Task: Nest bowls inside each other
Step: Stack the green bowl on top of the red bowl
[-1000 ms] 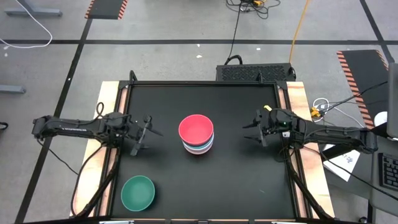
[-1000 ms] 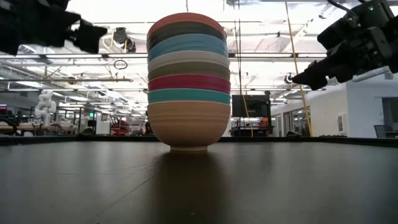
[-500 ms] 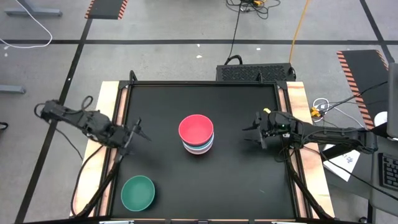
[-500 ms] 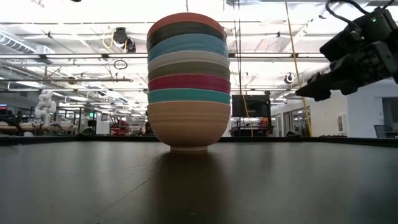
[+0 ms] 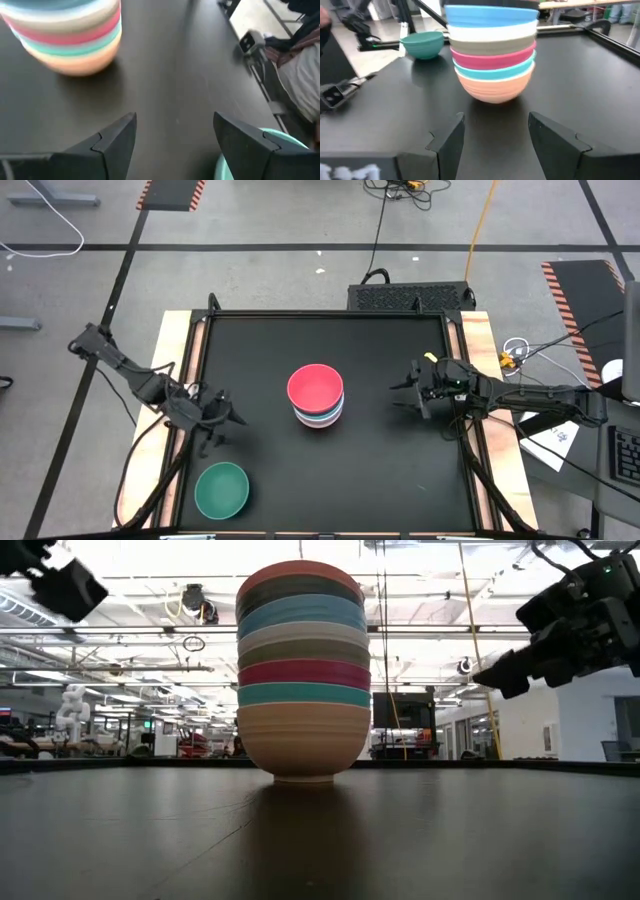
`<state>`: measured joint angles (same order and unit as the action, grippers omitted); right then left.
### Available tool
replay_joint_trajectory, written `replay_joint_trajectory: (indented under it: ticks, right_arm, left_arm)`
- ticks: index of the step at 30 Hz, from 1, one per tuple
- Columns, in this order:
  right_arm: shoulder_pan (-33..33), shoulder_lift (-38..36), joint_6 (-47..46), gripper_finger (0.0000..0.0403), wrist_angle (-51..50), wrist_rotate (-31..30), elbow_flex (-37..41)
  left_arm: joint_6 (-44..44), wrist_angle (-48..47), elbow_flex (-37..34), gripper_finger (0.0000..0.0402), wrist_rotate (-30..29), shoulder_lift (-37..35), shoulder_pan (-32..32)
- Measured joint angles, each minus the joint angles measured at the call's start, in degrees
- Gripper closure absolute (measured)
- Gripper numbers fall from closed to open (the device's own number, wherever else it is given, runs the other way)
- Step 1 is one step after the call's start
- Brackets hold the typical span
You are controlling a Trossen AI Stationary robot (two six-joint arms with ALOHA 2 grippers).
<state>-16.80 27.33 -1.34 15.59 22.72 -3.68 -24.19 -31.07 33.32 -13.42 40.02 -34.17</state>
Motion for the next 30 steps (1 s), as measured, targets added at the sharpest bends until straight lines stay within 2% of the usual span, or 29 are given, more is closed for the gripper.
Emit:
replay_joint_trajectory:
  ticks: [9,15,20,30]
  right_arm:
    - [0.02,-0.07,-1.19,0.0193,0.46,1.55,-0.02]
    - [0.02,-0.07,-0.64,0.0193,0.46,1.55,-0.02]
    - [0.02,-0.07,-0.59,0.0193,0.46,1.55,-0.02]
    - [0.02,-0.07,-0.98,0.0193,0.45,1.58,-0.04]
  left_arm:
    - [-23.33,-0.89,-0.01,0.0133,10.72,3.60,-4.64]
    - [-34.77,-2.70,-0.02,0.0133,10.85,8.11,-8.62]
    - [-40.11,-6.64,-0.05,0.0133,10.49,13.81,-10.92]
    - [-45.74,-1.82,-0.09,0.0133,10.42,18.94,-14.56]
